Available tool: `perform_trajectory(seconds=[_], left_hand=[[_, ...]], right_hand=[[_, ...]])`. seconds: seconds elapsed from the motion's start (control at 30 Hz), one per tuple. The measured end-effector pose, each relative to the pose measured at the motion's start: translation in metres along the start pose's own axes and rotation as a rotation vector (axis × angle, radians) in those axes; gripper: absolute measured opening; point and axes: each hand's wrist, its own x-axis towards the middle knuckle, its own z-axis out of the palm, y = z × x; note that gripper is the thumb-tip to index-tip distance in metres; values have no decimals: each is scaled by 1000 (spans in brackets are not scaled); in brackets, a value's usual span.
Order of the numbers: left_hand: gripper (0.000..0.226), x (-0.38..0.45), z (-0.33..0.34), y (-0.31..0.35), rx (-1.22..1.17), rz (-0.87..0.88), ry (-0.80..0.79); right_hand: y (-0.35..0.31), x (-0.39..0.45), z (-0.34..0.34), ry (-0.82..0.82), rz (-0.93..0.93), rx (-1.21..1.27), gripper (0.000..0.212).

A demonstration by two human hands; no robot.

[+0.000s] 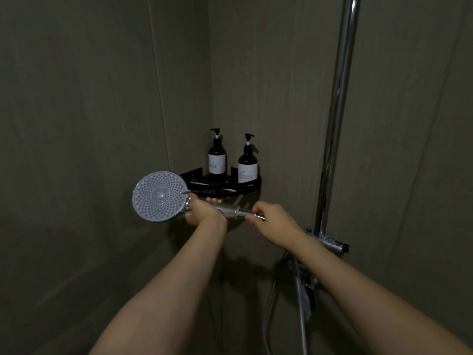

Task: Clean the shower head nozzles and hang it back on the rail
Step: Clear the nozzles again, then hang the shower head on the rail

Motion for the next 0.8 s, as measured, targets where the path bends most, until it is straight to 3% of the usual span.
perform_trajectory(seconds=[0.27,0.4,0.53,0.57,0.63,0.7,0.73,0.8], left_hand=[[26,3,-3,-1,33,3,1],[23,3,-5,-4,57,15,11],[26,7,-7,-4,53,-9,-5],[26,7,-6,-4,48,-7,-7],[23,6,-4,-5,51,9,-6],[18,1,-1,-6,62,32,-18],[15,-1,-1,-7,74,37,-25],[12,-2,-2,-8,124,44,-60]], right_hand=[[-2,-4,5,-61,45,6,17],[-3,-6,10,-34,29,-157,21],[-10,-5,5,-203,298,282,35],[-11,-6,5,-199,297,294,32],[-11,-8,7,-124,147,-26,22],[-11,-13,15,-11,-24,-445,26],[-13,-14,18,24,-55,-501,27],[-13,-14,21,10,-7,-385,31]])
